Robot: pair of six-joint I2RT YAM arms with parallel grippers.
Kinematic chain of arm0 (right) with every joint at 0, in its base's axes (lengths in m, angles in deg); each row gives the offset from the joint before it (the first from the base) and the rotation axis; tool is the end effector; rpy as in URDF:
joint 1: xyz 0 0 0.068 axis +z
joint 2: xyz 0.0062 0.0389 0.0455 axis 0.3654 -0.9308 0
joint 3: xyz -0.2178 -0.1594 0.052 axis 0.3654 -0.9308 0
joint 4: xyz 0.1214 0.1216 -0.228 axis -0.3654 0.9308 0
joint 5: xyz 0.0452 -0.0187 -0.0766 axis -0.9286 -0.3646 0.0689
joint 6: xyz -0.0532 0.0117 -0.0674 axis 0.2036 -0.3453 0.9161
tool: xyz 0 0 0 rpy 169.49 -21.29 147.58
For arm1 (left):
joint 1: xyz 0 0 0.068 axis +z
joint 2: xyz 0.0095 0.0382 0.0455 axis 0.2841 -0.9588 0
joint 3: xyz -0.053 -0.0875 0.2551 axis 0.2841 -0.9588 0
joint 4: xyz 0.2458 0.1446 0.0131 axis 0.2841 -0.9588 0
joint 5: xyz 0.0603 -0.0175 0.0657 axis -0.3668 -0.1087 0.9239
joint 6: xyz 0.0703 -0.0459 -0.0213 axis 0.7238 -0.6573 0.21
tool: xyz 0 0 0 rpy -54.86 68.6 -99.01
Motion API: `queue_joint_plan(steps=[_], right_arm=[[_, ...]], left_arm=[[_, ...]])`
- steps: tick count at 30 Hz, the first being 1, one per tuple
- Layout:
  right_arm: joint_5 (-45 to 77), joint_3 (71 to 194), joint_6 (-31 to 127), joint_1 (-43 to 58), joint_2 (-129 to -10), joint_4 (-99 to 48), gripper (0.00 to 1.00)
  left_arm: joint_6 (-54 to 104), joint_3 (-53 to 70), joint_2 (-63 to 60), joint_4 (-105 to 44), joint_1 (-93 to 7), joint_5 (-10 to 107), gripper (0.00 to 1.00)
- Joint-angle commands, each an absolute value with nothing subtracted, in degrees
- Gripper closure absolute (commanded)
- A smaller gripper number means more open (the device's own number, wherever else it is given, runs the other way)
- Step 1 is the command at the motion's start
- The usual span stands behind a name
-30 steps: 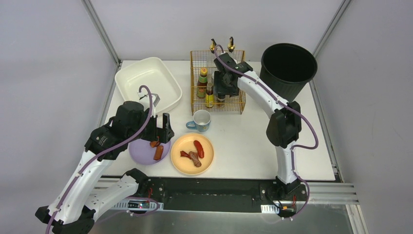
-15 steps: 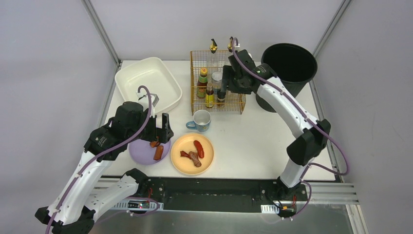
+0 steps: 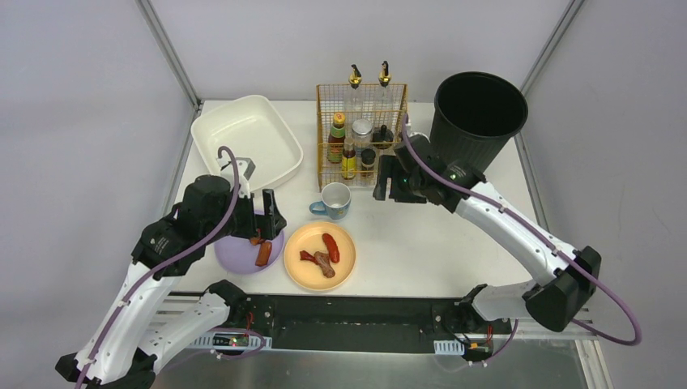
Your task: Clear the kitchen counter
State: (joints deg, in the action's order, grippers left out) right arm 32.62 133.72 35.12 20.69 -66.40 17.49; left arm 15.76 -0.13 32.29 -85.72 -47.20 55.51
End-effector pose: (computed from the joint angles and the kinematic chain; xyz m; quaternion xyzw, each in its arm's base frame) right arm 0.2616 0.2200 0.3266 -0.1459 0.9068 0.1362 0.3714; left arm 0.1505 -0.0912 0.3695 0.0779 0.8671 -0.2230 0.4385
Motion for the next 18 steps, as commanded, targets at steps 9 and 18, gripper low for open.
queue_joint_plan(steps=[9,18], right_arm=[[24.8,112.6,18.4,26.3,-58.3,1.5,0.24],[24.7,102.2,8.8,31.4,-61.2,-11.7,0.25]], left_arm=[[11.4,-3.0,33.8,-86.7,-47.3,56.4,0.0],[11.3,-3.0,34.5,-87.1,-47.3,56.4,0.0]])
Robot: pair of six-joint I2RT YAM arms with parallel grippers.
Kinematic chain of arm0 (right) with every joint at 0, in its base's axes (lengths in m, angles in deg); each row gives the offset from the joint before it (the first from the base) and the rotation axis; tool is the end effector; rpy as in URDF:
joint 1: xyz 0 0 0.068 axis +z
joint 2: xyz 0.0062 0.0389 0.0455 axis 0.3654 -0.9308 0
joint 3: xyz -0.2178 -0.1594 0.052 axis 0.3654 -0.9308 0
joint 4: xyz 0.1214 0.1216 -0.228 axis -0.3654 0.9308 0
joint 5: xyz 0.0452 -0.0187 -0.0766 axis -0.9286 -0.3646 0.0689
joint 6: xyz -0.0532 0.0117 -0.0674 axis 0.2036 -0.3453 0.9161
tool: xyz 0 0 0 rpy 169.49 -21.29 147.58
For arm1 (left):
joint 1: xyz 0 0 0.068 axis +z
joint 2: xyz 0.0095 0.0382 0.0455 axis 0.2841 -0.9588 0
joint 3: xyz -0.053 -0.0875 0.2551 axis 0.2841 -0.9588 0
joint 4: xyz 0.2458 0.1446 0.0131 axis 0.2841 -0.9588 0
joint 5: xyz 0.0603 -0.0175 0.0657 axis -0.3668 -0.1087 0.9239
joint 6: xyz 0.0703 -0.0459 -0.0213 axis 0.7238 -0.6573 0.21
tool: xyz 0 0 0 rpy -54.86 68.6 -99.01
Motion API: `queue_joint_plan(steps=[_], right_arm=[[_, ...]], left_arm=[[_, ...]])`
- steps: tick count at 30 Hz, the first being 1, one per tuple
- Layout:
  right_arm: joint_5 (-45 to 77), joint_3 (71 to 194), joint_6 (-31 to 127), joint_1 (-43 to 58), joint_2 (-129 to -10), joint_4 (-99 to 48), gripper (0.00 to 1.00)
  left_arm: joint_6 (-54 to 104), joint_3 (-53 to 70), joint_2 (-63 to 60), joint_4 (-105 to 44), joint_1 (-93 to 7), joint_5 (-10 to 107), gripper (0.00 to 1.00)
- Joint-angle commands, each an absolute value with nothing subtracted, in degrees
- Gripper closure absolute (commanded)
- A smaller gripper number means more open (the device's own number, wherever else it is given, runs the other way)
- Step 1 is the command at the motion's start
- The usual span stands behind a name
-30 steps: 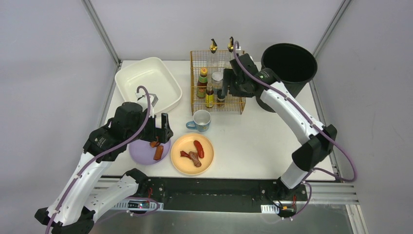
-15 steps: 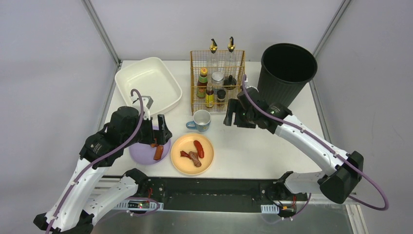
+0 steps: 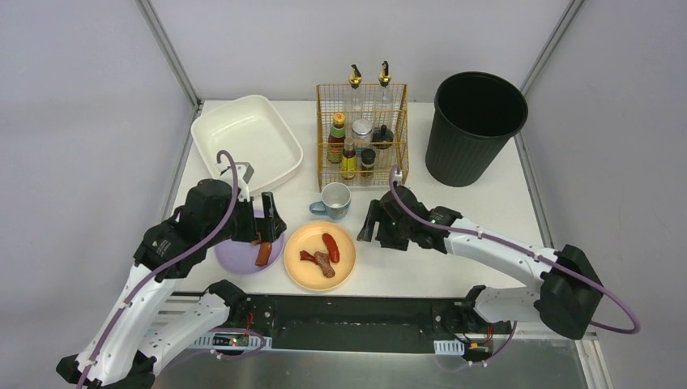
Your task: Clear the kitchen counter
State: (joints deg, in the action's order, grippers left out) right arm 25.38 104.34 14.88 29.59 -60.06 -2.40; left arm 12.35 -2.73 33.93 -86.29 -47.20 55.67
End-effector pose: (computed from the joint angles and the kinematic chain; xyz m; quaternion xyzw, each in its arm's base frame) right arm 0.1963 0.2384 0.2017 -0.0818 0.9276 0.2484 0.2669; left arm 0.1468 -0.0887 0.3564 0.0517 0.8756 -0.2295 0.4219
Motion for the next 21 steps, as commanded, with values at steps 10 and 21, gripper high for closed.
queue_joint_plan(steps=[10,21], right_arm=[[25.0,100.4,4.6,35.5,-69.6,-19.1,0.31],[24.1,97.2,1.9,36.3,-74.6,-25.0,0.42]], left_arm=[[11.4,-3.8,34.9,-87.2,-47.3,57.7,0.0],[11.6,-4.3,34.7,-87.1,-47.3,58.3,0.0]])
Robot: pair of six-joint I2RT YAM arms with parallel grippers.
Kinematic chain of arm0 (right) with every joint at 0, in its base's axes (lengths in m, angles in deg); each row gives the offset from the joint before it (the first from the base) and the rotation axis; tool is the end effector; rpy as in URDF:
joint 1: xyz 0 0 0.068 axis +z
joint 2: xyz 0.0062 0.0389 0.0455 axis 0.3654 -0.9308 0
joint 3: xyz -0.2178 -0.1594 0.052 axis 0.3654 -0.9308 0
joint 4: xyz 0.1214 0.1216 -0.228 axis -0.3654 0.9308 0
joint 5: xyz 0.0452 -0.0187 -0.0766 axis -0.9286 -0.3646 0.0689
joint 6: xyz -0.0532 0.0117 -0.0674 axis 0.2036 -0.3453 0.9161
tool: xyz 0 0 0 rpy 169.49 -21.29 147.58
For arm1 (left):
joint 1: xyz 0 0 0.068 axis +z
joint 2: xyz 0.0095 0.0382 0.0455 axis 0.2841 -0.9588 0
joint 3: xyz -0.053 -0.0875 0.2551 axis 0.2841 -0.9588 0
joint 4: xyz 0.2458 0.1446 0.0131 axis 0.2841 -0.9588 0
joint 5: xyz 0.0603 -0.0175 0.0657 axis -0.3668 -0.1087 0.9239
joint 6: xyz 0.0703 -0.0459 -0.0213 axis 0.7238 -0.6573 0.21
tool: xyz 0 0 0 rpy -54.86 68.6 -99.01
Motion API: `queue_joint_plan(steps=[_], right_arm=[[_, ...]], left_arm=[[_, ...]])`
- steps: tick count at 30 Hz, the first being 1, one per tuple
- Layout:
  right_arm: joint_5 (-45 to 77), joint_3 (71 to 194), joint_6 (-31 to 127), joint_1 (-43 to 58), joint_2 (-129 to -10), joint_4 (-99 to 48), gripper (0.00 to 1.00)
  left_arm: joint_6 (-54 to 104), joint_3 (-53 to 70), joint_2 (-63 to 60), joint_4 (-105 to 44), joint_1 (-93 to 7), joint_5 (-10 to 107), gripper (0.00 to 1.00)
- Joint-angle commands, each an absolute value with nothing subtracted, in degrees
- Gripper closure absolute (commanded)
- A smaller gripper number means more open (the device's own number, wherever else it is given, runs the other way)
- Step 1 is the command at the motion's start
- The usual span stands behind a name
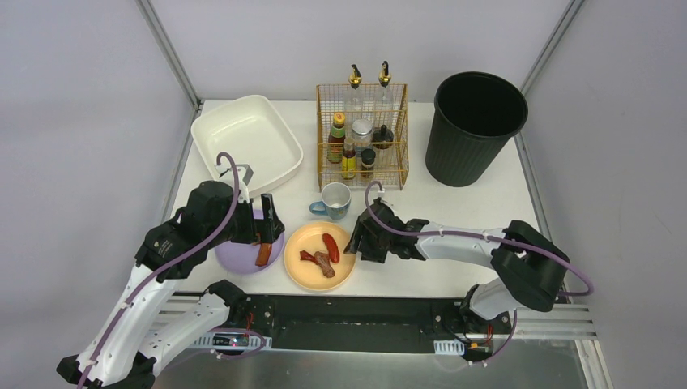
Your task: Clear the kitchen counter
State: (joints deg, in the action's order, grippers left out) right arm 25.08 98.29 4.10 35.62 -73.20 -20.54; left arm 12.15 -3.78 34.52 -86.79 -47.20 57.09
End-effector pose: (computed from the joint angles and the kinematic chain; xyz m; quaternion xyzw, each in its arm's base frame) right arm 0.1834 0.2788 0.1262 -0.0446 0.9334 0.2793 0.2208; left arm 0.1462 -0.0861 0.3503 0.0444 0.8800 -0.2172 0.4200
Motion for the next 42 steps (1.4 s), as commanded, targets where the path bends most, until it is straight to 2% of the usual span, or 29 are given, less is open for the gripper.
queue_joint_plan(steps=[1,10,25,34,42], right_arm=[[23.9,96.9,1.7,36.4,-74.9,-25.7,0.43],[21.8,95.4,0.8,36.9,-77.7,-29.1,0.59],[22.8,95.8,2.2,36.9,-76.7,-26.7,1.0],[24.7,96.2,4.9,36.9,-71.2,-20.5,1.0],[27.1,94.9,6.3,36.8,-60.5,-12.4,1.0]], left_arm=[[11.6,-4.3,34.7,-87.2,-47.3,58.3,0.0],[11.7,-4.3,34.1,-87.2,-47.3,58.3,0.0],[11.9,-4.0,33.1,-87.1,-47.3,58.4,0.0],[11.9,-3.7,33.2,-87.2,-47.3,58.3,0.0],[11.9,-3.4,32.7,-87.1,-47.3,57.9,0.0]])
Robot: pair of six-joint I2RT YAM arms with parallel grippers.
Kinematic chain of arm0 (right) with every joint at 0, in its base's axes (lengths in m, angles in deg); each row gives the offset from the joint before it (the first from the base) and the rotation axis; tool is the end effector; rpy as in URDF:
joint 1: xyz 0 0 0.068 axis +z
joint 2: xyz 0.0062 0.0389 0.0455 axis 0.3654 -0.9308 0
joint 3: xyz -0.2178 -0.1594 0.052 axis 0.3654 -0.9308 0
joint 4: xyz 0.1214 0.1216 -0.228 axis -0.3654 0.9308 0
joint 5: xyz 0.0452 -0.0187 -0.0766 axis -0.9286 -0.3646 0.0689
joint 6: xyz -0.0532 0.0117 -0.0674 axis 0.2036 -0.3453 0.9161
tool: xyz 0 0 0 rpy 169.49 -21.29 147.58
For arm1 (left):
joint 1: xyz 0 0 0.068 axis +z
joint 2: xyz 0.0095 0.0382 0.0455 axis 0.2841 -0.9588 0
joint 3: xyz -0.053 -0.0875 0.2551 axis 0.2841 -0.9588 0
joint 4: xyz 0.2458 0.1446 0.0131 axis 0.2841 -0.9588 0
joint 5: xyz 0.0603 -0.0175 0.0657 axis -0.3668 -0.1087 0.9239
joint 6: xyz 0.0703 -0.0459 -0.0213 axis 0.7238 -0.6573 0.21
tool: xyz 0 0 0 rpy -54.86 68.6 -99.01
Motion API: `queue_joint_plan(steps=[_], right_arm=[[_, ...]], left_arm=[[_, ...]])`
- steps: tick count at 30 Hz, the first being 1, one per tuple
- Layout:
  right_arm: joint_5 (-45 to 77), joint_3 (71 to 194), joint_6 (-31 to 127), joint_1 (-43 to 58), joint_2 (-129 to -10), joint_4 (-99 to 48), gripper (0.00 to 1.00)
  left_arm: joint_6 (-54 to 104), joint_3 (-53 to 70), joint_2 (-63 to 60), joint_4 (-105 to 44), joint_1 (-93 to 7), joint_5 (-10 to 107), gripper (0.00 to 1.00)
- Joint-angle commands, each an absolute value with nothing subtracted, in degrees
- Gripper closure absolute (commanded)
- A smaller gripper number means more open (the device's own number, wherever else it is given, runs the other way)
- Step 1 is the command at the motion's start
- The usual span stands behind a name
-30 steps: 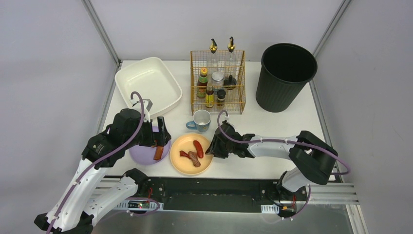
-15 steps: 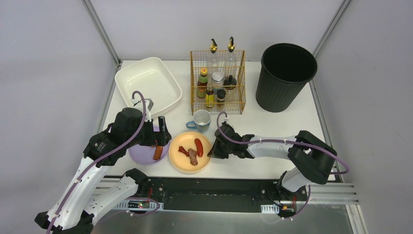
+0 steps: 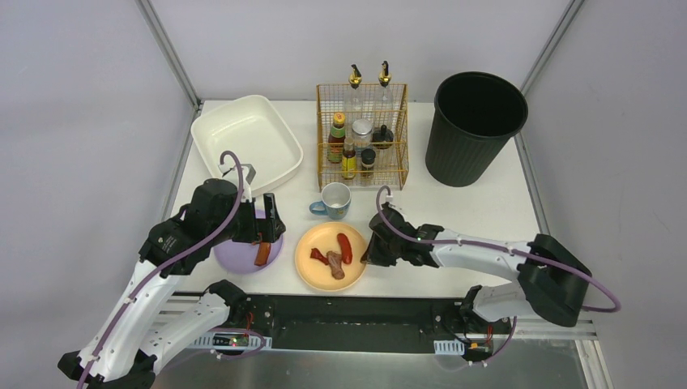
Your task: Clear the kitchen counter
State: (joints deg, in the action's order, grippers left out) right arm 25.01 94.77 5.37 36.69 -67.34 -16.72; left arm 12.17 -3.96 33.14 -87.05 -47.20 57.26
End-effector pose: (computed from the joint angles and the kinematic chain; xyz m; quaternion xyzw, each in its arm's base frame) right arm 0.1652 0.2615 0.1295 -0.0643 0.9368 0.2694 0.2137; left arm 0.1510 -0.0887 0.3450 0.0443 0.8874 -0.2094 0.4083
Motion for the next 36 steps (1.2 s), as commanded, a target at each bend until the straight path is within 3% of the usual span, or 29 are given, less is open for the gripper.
queue_joint_plan(steps=[1,18,27,36], right_arm=[[27.3,94.9,6.3,36.8,-59.2,-11.3,1.0],[34.1,101.5,7.3,36.8,-40.7,10.6,1.0],[34.5,114.1,10.0,33.5,-44.6,16.5,1.0],[29.9,132.2,17.7,21.9,-53.8,22.9,1.0]], left_arm=[[11.9,-3.2,32.6,-87.1,-47.3,57.9,0.0],[12.7,-4.1,32.4,-85.9,-47.3,56.8,0.0],[13.8,-5.3,32.7,-85.1,-47.3,55.0,0.0],[14.5,-6.6,34.2,-84.3,-47.3,52.6,0.0]])
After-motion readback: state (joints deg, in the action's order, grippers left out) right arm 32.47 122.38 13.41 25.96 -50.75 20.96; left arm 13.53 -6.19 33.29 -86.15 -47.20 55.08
